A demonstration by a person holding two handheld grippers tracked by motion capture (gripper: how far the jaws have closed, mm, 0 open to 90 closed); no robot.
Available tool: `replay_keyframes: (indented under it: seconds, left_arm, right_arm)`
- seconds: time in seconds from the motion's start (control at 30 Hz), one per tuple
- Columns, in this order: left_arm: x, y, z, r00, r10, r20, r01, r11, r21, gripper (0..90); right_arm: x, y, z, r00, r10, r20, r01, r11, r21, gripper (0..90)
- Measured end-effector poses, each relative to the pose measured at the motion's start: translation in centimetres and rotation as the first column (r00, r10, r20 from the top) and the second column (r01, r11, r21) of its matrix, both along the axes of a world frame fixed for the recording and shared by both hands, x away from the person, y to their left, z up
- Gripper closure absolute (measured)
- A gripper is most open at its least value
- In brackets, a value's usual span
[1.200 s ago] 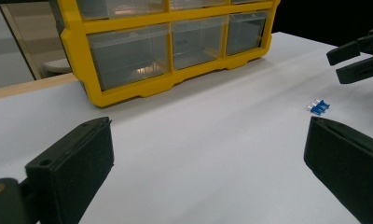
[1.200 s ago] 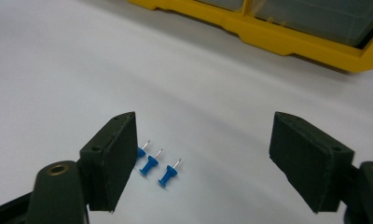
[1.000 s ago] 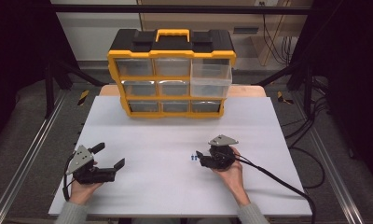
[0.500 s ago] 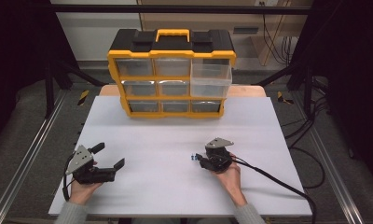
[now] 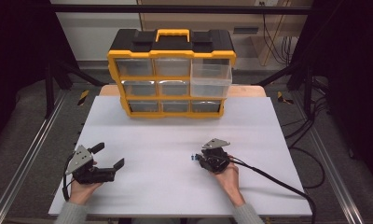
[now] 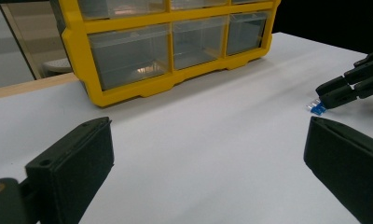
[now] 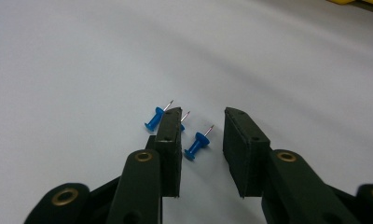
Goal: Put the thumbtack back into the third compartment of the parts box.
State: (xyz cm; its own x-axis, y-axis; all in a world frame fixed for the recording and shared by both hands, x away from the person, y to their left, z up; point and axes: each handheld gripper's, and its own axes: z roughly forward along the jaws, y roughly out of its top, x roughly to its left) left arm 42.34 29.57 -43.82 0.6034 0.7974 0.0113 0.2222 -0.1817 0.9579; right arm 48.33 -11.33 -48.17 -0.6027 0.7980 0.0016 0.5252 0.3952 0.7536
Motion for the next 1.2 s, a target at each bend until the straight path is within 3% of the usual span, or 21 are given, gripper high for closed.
replay_keyframes:
  seconds: [0.73,1.2]
  left_arm:
    - [0.00,0.03,0.02,1.0000,0.002,0.000,-0.002,1.0000,0.000,1.2]
    - [0.00,0.05,0.01,1.0000,0.001,0.000,-0.001,1.0000,-0.001,1.3]
  right_arm:
    - [-0.07,0.03,-0.11,0.9996,-0.010,-0.026,0.010,1.000,0.005,83.7]
    - [-0.16,-0.08,0.10,0.9996,-0.008,-0.028,0.009,1.000,0.014,85.6]
